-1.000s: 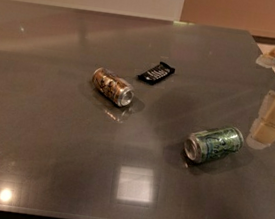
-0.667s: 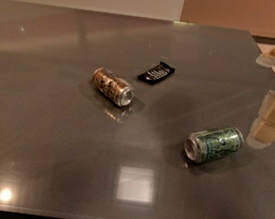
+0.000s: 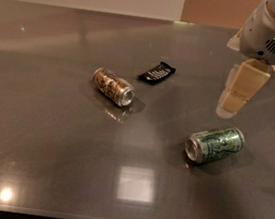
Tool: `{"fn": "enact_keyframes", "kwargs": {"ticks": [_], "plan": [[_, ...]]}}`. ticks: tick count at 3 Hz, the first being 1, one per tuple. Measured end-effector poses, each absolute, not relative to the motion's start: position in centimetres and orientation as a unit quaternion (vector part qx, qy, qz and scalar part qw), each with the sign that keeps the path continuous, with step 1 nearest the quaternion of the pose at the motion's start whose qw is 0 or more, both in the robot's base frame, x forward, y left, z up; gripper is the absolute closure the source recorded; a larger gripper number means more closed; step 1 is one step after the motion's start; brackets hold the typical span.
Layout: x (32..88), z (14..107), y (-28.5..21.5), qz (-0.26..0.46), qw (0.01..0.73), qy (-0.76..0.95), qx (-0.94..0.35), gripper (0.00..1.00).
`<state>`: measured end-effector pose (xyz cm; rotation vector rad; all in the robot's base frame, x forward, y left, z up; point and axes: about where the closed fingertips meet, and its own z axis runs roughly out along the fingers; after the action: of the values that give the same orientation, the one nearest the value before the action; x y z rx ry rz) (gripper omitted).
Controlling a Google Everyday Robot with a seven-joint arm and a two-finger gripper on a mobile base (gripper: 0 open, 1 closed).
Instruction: Pick orange can
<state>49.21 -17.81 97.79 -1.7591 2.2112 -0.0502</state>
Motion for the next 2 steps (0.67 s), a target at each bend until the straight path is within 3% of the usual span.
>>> {"fn": "enact_keyframes", "kwargs": {"ticks": [2], "plan": [[55.4,96.1,-11.7,-0.019,0.141,0.808,-0.571,0.00]]}}
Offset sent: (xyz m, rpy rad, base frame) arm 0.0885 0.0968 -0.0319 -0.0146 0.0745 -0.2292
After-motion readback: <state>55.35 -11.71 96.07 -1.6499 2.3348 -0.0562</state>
